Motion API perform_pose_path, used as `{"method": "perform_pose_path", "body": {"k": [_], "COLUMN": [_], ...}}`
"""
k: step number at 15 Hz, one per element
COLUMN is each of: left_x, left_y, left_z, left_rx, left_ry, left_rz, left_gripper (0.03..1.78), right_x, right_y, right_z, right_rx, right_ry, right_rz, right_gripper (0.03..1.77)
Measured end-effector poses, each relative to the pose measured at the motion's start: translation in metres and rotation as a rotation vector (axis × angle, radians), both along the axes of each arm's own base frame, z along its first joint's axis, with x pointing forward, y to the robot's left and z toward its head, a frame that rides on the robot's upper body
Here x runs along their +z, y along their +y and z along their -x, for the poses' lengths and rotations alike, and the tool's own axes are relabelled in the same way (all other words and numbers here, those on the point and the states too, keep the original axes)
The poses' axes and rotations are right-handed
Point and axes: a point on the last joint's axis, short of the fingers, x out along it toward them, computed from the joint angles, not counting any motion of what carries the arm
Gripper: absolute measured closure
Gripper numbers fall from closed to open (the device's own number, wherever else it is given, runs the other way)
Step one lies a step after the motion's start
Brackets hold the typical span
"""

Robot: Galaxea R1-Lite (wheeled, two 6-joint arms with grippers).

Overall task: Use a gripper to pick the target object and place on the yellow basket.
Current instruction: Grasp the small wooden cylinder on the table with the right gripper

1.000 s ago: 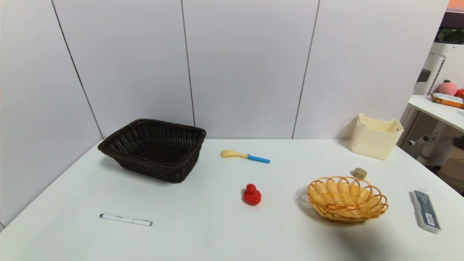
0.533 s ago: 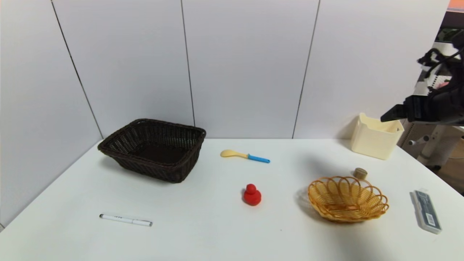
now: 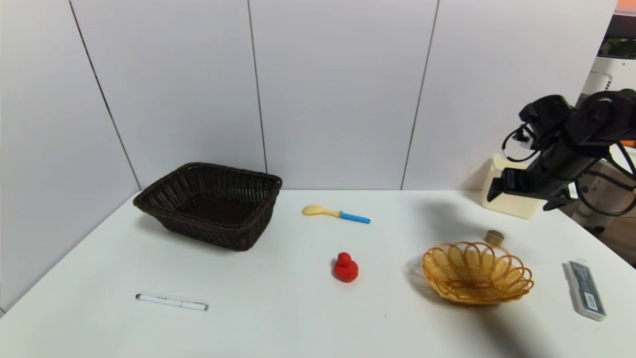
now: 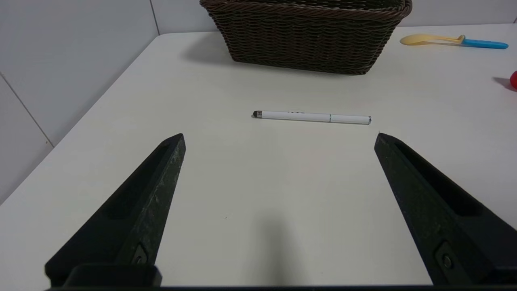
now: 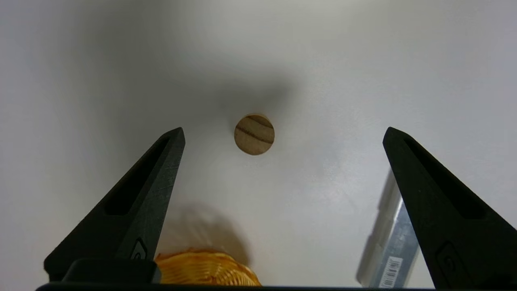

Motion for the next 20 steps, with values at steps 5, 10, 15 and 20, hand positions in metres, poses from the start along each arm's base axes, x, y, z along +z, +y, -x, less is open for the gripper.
{"method": "perform_pose_path", "body": {"k": [5,10,15,20], "left_x": [0.0,0.0,0.0,0.0], "left_y": [0.0,0.0,0.0,0.0], "left_z": [0.0,0.0,0.0,0.0], "left_rx": [0.0,0.0,0.0,0.0], "left_ry": [0.0,0.0,0.0,0.0], "left_rz": [0.0,0.0,0.0,0.0], "left_gripper": [0.12,0.12,0.12,0.12], "right_x": [-0.031,-0.041,-0.055,-0.061], "right_y": [0.004,0.006,-0.001,-0.003], "right_z": [-0.012,-0.014,-0.018,-0.019], "right_rx": [-0.035,-0.023,-0.032,-0.036], "right_ry": [0.103,0.152,0.186,0.202], "right_rz": [-0.078,-0.124,-0.145,-0.155], "right_gripper": [0.11,0.1,0.1,0.1]}}
